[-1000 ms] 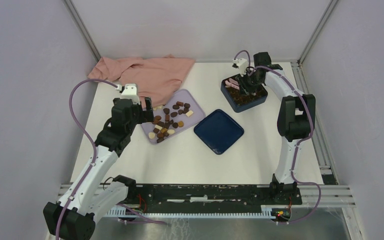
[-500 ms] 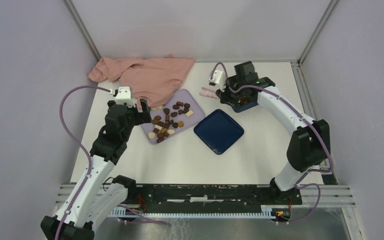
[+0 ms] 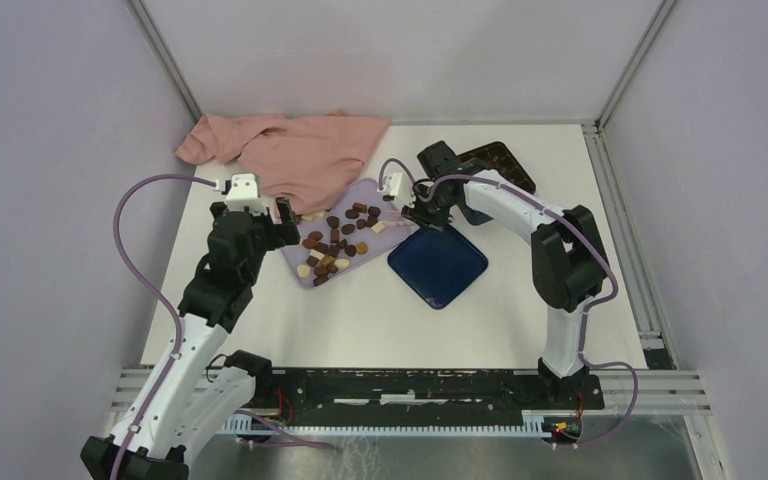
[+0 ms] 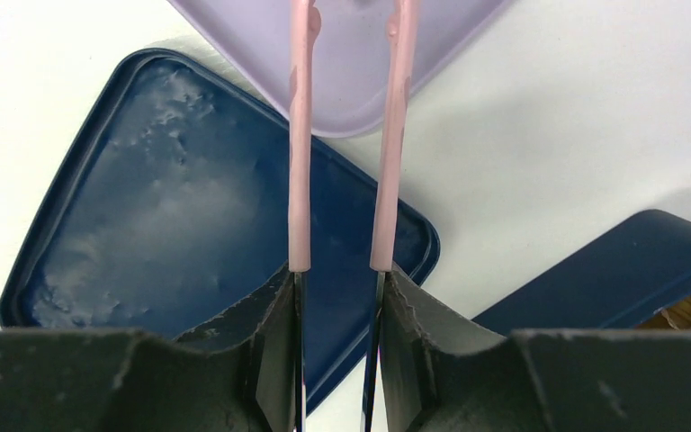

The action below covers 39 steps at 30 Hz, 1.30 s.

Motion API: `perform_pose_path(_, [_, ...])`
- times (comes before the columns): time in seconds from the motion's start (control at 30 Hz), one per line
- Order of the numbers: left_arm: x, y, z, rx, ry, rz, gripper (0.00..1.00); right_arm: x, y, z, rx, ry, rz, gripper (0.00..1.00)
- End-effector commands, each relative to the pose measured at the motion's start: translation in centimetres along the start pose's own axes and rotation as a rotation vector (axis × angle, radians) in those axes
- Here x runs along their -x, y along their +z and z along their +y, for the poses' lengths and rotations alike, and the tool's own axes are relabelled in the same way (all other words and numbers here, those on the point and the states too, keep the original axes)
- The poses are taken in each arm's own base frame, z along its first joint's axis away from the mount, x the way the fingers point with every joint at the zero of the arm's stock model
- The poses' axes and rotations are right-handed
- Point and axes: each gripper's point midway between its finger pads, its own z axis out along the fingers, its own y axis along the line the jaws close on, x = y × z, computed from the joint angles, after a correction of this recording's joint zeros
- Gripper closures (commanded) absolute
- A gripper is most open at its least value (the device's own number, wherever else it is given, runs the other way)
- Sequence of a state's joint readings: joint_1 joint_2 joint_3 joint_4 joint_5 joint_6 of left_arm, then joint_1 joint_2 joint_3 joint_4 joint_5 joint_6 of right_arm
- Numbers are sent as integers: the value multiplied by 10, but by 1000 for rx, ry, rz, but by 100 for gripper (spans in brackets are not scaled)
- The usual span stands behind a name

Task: Pack the chocolate
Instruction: Pick up the fake chocolate from the plate.

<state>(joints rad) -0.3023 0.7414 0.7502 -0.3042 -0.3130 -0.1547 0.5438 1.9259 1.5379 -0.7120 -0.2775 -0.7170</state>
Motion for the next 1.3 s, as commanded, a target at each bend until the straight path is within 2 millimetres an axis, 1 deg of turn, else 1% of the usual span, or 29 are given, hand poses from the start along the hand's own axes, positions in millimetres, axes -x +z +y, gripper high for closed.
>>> perform_pose_path(0.0, [12, 1, 3, 8, 31, -46, 2, 10, -3, -16, -35, -34, 26, 62])
perform_pose_path(0.13, [11, 1, 3, 5, 33, -42, 2, 4, 9, -18, -15, -42, 59, 62])
perform_pose_path(0.3, [11, 1, 3, 7, 33, -41, 2, 1, 18, -13, 29, -57, 72, 61])
perform_pose_path(0.47, [10, 2, 2, 5, 34, -38, 1, 2, 22, -10, 54, -64, 64, 58])
perform_pose_path(0.67, [10, 2, 2, 5, 36, -36, 2, 3, 30, -13, 65, -56, 66, 57])
perform_pose_path(1.0, [9, 3, 2, 3, 37, -33, 2, 12, 38, -16, 89, -51, 47, 56])
perform_pose_path(1.13, [9, 3, 1, 2, 37, -32, 2, 15, 41, -11, 122, -58, 34, 56])
perform_pose_path(1.27, [8, 4, 1, 1, 38, -30, 1, 16, 43, 1, 154, -81, 33, 56])
